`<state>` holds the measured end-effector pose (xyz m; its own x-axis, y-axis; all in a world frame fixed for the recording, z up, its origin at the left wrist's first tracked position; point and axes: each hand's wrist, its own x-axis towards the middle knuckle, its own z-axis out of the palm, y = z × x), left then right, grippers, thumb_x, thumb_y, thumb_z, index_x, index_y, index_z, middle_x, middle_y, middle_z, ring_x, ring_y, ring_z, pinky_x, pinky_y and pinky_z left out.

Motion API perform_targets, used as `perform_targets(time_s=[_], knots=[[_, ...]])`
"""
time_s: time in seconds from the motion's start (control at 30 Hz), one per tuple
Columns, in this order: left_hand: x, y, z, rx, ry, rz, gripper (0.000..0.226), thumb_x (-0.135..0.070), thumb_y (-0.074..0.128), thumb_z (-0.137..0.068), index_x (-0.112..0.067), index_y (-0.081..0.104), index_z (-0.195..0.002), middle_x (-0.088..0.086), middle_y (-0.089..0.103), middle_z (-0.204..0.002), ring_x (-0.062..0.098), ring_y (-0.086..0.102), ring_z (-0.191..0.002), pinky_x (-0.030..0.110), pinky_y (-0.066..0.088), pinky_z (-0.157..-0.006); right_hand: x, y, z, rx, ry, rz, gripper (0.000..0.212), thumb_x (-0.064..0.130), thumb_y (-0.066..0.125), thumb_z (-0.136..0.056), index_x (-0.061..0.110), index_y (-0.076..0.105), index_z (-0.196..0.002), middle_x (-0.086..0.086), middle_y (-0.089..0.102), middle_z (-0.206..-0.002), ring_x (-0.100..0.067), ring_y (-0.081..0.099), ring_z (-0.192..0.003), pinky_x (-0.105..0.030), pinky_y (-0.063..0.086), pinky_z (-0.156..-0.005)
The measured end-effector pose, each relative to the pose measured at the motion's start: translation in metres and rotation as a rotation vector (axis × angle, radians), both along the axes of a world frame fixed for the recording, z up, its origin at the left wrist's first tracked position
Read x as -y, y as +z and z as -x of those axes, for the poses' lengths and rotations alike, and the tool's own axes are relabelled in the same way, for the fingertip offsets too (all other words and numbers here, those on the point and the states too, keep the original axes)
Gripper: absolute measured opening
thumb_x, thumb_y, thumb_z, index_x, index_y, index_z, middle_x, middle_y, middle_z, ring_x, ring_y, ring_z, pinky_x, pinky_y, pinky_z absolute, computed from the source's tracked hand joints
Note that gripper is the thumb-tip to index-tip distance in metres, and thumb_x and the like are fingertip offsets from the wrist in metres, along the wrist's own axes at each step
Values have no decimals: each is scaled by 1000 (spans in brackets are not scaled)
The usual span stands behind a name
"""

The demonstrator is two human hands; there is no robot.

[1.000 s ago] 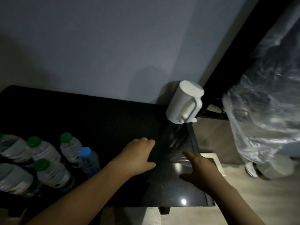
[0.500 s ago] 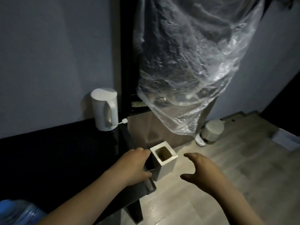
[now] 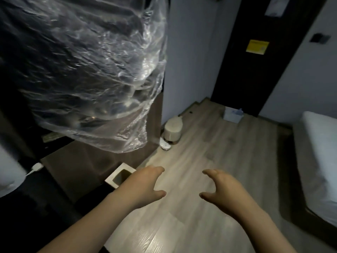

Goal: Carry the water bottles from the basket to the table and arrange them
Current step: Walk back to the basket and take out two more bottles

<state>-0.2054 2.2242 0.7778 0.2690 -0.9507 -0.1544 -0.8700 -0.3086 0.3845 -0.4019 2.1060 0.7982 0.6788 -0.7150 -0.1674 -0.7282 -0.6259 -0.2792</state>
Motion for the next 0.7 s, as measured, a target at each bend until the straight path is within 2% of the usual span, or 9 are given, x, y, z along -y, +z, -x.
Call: perform_targets(time_s=[0.23,0.5,0.7], knots=[[116,-10,4,-15,-193,8,66,-48,60,-84,-26,35,-141,-5,44,-142,13,44,-128,27,38,-104,71,-9,20,-42,-208,-27,69,42,63,-85,26,33,-145,5,43,-144,-12,43,-130,-23,36,-103],[253,-6,-38,-12,-336,28,66,-48,58,-85,-26,34,-142,-4,44,-141,14,44,-129,26,37,-103,174,-1,-19,-56,-377,-77,64,42,62,-85,27,36,-142,4,44,-142,-13,45,-128,-25,39,-102],[351,11,-61,18,-404,82,63,-49,57,-85,-25,36,-140,-2,48,-136,17,48,-125,29,40,-100,252,14,-40,14,-487,17,68,41,63,-86,24,34,-145,5,40,-147,-11,40,-134,-23,32,-107]])
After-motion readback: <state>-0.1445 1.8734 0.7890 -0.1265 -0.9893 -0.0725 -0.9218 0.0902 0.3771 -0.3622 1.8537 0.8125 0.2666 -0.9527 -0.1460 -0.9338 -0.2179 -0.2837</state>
